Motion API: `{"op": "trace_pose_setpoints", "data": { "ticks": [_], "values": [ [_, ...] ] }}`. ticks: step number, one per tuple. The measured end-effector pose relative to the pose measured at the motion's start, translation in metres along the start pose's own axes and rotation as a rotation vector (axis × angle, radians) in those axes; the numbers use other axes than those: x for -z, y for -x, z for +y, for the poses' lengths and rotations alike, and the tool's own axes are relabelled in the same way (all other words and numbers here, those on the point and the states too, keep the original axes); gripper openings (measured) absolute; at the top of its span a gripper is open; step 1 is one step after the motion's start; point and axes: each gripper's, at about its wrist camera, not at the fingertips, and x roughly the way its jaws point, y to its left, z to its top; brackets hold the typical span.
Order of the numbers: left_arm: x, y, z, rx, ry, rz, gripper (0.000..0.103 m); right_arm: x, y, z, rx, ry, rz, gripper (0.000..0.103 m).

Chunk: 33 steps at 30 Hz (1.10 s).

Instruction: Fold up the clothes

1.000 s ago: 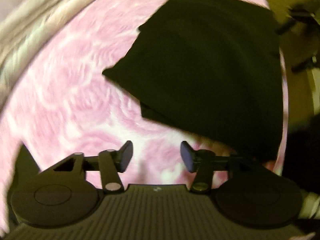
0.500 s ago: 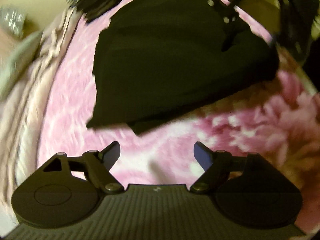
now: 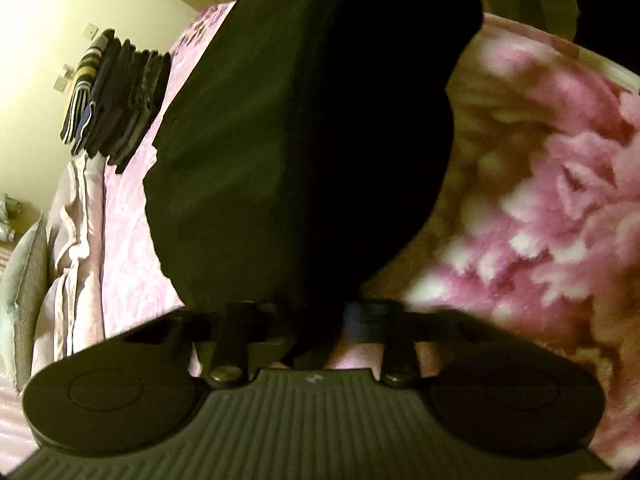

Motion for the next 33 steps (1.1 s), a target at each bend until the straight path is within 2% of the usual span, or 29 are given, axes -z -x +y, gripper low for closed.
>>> {"op": "trace_pose_setpoints", "data": {
  "ticks": [3,6,10,15,19,22,26,29,32,33],
  "values": [
    [-0.006,0.011,0.025,0.002,0.043,-0.003,0.011,-0.002,0.016,-0.013,-0.003,-0.057,-0.018,0.026],
    [-0.017,0.020,0.065,-0.014,0.095,-0.012,0.011,-0.004,0.035,-0.032,-0.005,-0.143,-0.053,0.026],
    [-0.046,0.030,0.124,-0.036,0.149,-0.039,0.011,0.002,0.072,-0.071,0.009,-0.294,-0.138,0.026],
    [-0.100,0.011,0.190,-0.030,0.075,-0.066,0.010,0.040,0.118,-0.146,0.025,-0.598,-0.255,0.025],
    [-0.155,-0.040,0.237,0.044,-0.013,-0.047,0.010,0.094,0.138,-0.213,0.002,-0.857,-0.332,0.025],
    [-0.190,-0.092,0.256,0.111,-0.059,-0.036,0.010,0.145,0.141,-0.262,-0.017,-1.053,-0.364,0.025],
    [-0.233,-0.166,0.267,0.218,-0.070,-0.010,0.010,0.216,0.132,-0.318,-0.030,-1.270,-0.372,0.025],
    [-0.252,-0.218,0.264,0.287,-0.053,0.026,0.011,0.265,0.116,-0.346,-0.030,-1.417,-0.359,0.026],
    [-0.263,-0.259,0.258,0.326,-0.036,0.068,0.018,0.305,0.099,-0.358,-0.049,-1.553,-0.332,0.026],
    [-0.262,-0.262,0.258,0.330,-0.014,0.073,0.021,0.314,0.096,-0.359,-0.065,-1.589,-0.319,0.030]
  ]
}}
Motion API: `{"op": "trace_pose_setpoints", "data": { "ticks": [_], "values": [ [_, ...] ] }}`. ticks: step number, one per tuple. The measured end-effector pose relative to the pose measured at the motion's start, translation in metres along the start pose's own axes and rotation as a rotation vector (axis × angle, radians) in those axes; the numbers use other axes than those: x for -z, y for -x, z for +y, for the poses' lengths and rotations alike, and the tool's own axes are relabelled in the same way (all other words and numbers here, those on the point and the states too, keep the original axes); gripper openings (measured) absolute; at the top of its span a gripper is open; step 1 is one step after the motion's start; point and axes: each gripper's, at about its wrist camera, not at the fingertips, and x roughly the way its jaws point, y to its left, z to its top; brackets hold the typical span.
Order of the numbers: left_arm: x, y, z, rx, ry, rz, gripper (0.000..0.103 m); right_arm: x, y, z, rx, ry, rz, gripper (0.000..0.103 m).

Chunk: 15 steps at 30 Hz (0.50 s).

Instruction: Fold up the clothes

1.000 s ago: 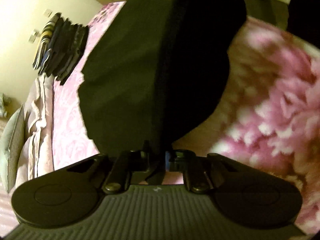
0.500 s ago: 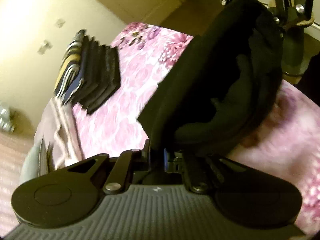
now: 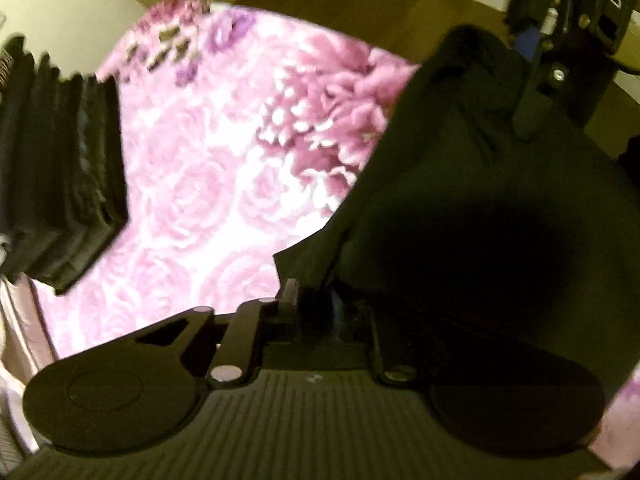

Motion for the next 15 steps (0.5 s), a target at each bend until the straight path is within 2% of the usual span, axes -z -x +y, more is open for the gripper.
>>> {"op": "trace_pose_setpoints", "data": {
  "ticks": [1,2,3,4,6,8,10,13,14,15],
  "values": [
    [0.000,-0.003,0.002,0.004,0.022,0.002,0.021,0.000,-0.001,-0.009,0.004,-0.035,0.011,0.046],
    [0.002,-0.003,0.004,0.006,0.049,-0.001,0.025,0.000,0.004,-0.013,0.014,-0.051,0.001,0.052],
    [0.005,0.001,0.007,0.007,0.087,-0.008,0.028,0.001,0.008,-0.014,0.014,-0.054,-0.008,0.064],
    [0.010,0.009,0.011,0.008,0.132,-0.016,0.030,0.002,0.012,-0.013,0.009,-0.058,-0.013,0.067],
    [0.025,0.028,0.018,0.000,0.249,-0.026,0.036,0.002,0.017,-0.011,-0.018,-0.067,-0.021,0.067],
    [0.044,0.041,0.028,0.004,0.377,-0.020,0.036,0.001,0.013,-0.005,-0.037,-0.062,-0.020,0.067],
    [0.062,0.048,0.030,0.009,0.485,0.001,0.036,0.000,0.003,-0.001,-0.020,-0.062,-0.022,0.067],
    [0.083,0.047,0.026,0.025,0.595,0.030,0.036,-0.001,-0.010,-0.011,0.010,-0.157,-0.039,0.067],
    [0.087,0.045,0.023,0.034,0.619,0.034,0.036,0.000,-0.014,-0.014,0.023,-0.191,-0.043,0.061],
    [0.089,0.042,0.020,0.044,0.638,0.038,0.036,0.000,-0.018,-0.018,0.035,-0.222,-0.048,0.040]
  ]
}}
